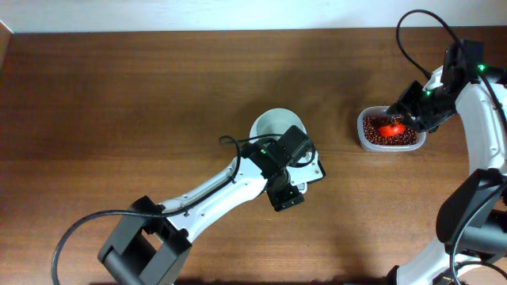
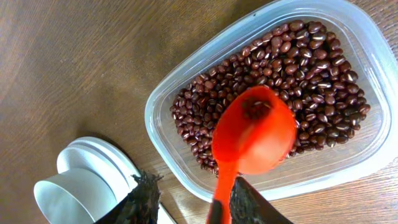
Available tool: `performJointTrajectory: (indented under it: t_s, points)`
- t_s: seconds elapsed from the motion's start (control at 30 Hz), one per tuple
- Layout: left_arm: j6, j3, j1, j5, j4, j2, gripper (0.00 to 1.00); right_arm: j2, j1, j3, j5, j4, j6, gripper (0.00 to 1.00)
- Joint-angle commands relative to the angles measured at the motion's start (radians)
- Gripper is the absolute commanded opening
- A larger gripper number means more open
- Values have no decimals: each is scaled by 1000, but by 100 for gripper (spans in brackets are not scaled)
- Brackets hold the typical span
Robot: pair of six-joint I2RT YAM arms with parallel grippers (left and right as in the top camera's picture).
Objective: Scoop item into bowl and weigh 50g on scale
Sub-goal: 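Lift the filled orange scoop out of the bean tub with the right gripper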
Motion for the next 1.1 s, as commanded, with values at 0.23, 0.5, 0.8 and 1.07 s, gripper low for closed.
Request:
performJointTrajectory:
  t_s: [0.23, 0.5, 0.8, 1.07]
  points:
    - [13, 2, -2, -8, 1, 7, 74, 2, -1, -2, 34, -118, -3, 38]
    - [13, 2, -2, -7, 3, 7, 74, -14, 21, -68, 36, -244, -68, 47]
    - [13, 2, -2, -7, 2, 7, 75, -14, 65, -269, 36, -97, -60, 46]
    - [13, 2, -2, -7, 2, 7, 75, -14, 65, -269, 40, -83, -72, 24]
